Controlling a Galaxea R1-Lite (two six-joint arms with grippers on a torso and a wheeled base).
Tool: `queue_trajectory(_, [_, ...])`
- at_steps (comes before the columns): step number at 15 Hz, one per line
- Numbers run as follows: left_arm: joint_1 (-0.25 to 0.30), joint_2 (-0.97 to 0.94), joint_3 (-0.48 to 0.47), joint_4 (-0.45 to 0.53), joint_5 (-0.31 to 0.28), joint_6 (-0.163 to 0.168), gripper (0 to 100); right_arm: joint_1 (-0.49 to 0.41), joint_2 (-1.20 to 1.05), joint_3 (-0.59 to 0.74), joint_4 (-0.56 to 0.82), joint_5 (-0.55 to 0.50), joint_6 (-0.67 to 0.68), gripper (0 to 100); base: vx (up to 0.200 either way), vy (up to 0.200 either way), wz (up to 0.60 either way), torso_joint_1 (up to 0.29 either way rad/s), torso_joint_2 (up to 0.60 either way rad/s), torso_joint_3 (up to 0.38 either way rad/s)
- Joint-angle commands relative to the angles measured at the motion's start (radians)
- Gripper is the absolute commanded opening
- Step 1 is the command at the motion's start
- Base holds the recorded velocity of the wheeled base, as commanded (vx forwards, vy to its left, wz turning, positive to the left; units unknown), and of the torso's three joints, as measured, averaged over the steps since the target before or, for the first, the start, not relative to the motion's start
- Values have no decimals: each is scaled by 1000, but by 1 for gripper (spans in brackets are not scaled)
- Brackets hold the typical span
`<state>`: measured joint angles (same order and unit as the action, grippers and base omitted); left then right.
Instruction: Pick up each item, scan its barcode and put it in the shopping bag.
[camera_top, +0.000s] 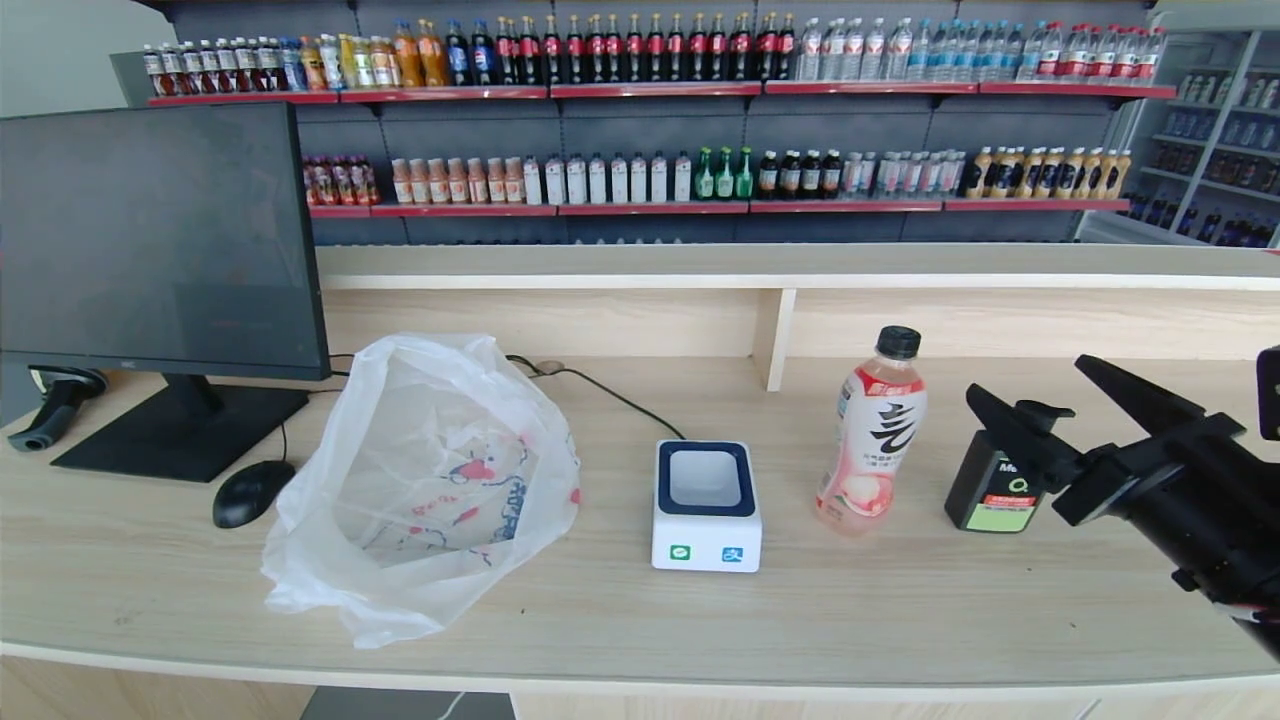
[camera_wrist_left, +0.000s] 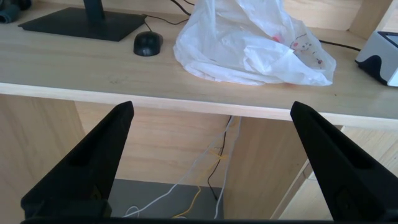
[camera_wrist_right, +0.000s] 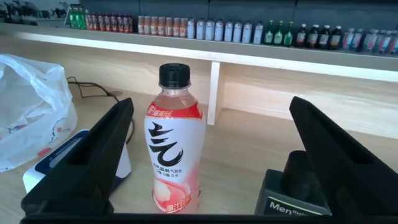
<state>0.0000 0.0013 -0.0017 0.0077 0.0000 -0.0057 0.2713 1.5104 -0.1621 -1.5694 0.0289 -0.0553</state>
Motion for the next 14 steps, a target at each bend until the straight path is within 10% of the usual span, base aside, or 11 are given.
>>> queue_trajectory(1, [0, 0, 0, 0, 0, 0, 100, 31, 24, 18, -1, 0, -1, 100, 0, 0, 0, 0, 0, 0])
queue_trajectory(10, [2, 0, 0, 0, 0, 0, 100, 66, 132, 41, -1, -47, 6, 100, 0, 0, 0, 0, 0, 0])
queue_trajectory(14, [0, 0, 0, 0, 0, 0, 100, 195, 172, 21, -1, -270, 81, 100, 0, 0, 0, 0, 0, 0])
